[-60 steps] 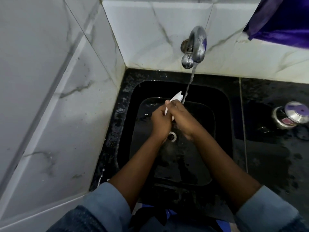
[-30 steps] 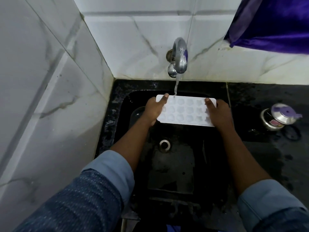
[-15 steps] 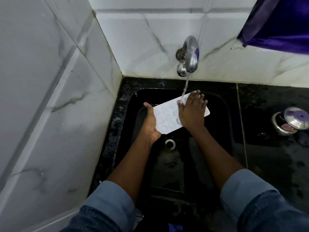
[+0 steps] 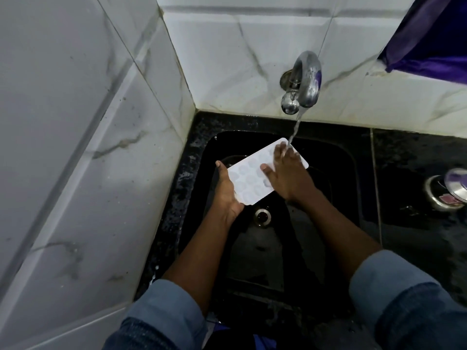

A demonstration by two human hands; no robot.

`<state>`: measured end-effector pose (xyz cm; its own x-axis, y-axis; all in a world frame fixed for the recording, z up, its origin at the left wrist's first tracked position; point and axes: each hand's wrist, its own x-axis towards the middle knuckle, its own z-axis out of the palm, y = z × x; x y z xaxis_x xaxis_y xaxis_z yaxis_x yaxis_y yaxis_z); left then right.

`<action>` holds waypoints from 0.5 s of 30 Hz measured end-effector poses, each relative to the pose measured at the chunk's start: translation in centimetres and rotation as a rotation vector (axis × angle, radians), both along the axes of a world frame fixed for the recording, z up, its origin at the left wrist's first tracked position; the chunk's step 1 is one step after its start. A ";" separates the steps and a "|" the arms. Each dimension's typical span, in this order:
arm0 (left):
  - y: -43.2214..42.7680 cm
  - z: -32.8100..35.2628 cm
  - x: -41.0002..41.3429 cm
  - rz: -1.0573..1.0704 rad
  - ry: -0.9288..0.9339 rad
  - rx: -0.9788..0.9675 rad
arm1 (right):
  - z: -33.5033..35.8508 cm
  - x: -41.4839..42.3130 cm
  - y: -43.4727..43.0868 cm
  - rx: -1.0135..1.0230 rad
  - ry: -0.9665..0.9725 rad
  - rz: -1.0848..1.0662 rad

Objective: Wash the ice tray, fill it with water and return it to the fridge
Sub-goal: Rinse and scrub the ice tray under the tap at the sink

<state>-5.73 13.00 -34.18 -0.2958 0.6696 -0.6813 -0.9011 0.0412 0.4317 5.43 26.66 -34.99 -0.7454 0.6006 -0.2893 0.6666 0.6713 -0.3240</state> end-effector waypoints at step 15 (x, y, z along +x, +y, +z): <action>0.3 0.5 0.7 0.028 0.098 -0.182 | 0.3 -1.7 -1.4 -0.065 0.035 -0.015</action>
<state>-5.04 13.33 -33.71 -0.3833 0.5287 -0.7573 -0.8571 0.1020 0.5050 3.75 25.26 -34.67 -0.7466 0.5924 -0.3026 0.6642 0.6379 -0.3898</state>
